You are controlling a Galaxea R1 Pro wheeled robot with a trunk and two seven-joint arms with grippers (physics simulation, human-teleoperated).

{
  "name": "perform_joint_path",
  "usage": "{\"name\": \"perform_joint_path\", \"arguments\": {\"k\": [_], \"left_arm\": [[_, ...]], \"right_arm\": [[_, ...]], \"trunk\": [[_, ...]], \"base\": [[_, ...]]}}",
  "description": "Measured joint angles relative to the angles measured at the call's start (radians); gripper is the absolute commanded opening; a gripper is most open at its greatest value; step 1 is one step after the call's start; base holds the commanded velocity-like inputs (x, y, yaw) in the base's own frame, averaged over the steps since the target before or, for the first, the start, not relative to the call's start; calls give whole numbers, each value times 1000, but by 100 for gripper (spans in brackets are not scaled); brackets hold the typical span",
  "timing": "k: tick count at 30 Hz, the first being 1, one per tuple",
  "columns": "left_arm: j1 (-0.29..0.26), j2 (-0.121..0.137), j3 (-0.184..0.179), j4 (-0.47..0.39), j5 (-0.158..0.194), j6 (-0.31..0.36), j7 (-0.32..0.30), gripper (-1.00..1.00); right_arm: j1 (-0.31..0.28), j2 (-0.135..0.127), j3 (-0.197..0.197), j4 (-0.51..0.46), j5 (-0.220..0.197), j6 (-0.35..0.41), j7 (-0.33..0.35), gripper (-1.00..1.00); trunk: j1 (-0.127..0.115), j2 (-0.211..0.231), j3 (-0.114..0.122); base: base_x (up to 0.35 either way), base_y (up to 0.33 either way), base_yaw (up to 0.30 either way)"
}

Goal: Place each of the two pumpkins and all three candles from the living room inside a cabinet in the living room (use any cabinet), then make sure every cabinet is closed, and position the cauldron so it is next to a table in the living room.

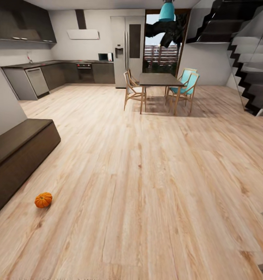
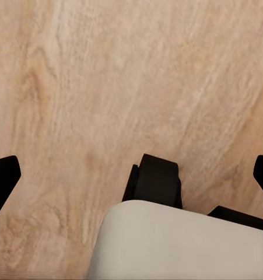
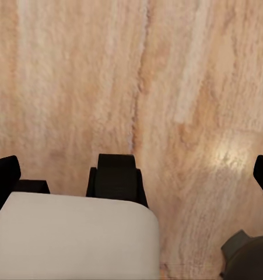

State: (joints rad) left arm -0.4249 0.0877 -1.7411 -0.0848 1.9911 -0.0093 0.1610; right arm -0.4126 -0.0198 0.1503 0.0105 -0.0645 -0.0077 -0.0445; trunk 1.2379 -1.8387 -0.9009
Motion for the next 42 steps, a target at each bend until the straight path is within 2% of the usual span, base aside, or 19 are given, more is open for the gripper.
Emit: {"name": "perform_joint_path", "arguments": {"k": [10, 42], "left_arm": [[0, -3, 0, 0, -3, 0, 0, 100], [0, -1, -4, 0, -8, 0, -1, 100]], "right_arm": [[0, -1, 0, 0, -3, 2, 0, 100], [0, 0, 1, 7, -12, -5, 2, 100]], "trunk": [[0, 0, -9], [0, 0, -13]], "base": [[42, 0, 232], [325, 0, 7]]}}
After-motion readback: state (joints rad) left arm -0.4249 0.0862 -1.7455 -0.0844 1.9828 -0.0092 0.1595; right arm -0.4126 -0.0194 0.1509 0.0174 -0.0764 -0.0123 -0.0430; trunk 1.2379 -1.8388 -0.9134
